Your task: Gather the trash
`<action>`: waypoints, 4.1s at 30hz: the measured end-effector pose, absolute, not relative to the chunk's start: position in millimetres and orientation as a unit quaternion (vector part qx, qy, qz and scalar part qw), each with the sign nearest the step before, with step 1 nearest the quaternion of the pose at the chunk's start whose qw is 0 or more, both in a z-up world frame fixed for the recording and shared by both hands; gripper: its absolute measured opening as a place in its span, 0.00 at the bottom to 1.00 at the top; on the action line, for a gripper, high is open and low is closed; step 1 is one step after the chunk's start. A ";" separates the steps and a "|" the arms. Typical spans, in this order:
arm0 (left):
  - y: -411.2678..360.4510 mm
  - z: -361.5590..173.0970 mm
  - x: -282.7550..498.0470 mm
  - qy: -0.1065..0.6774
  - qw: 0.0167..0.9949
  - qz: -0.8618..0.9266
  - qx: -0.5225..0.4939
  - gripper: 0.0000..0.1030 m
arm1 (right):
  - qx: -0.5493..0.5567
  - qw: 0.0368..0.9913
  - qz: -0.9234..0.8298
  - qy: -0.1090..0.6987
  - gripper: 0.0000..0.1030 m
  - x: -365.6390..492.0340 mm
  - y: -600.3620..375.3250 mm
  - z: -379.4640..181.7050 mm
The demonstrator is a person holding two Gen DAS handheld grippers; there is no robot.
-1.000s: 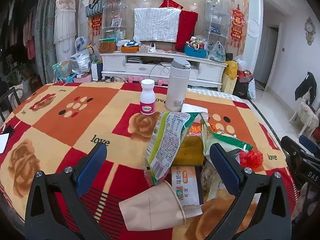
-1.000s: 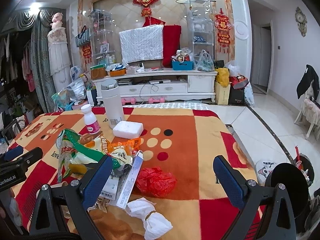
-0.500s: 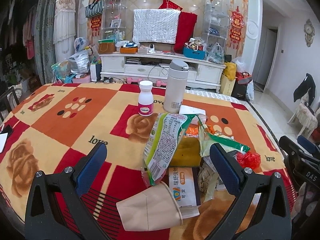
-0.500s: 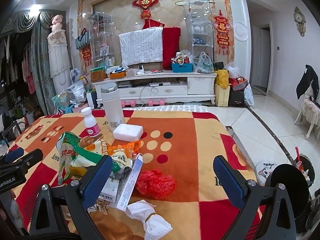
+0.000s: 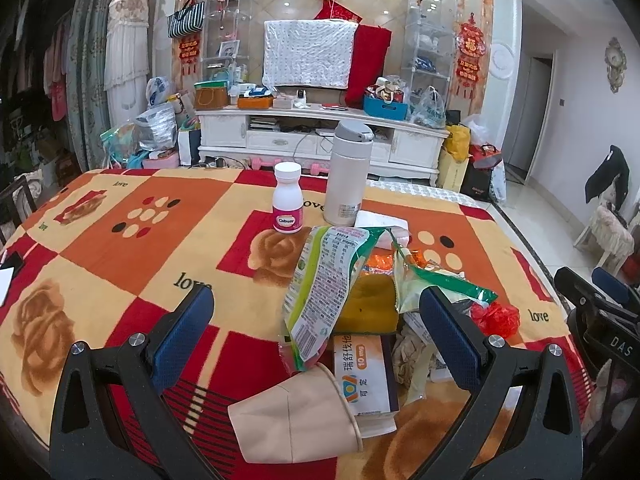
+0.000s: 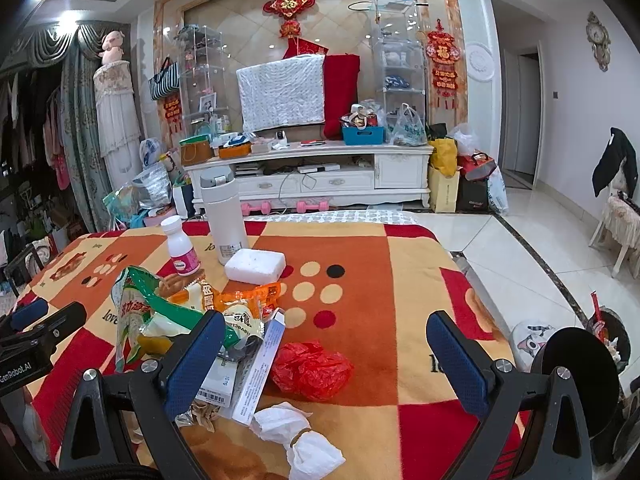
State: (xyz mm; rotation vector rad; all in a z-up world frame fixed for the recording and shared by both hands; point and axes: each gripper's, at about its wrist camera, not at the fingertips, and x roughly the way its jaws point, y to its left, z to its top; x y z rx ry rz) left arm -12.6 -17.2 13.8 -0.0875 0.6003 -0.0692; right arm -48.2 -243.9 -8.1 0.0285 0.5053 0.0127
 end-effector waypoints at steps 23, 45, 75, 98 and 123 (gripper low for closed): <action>-18.4 6.7 -12.2 0.320 0.947 -0.027 -0.024 0.99 | 0.006 0.965 0.008 0.262 0.97 -44.1 -244.3 -13.9; -10.1 0.2 -12.4 0.336 0.941 -0.033 -0.031 0.99 | 0.001 0.963 0.007 0.268 0.97 -42.8 -241.9 -15.3; 14.1 -5.1 -22.5 0.378 0.924 -0.060 -0.011 0.99 | -0.024 0.951 0.020 0.308 0.97 -34.7 -239.5 -27.5; 12.2 -52.7 -5.2 0.443 0.871 -0.202 0.066 0.99 | -0.075 0.904 0.123 0.402 0.97 -29.4 -236.7 -84.8; -41.6 -40.8 -18.2 0.494 0.811 -0.300 0.084 0.39 | -0.029 0.890 0.131 0.435 0.30 -31.7 -283.8 -93.6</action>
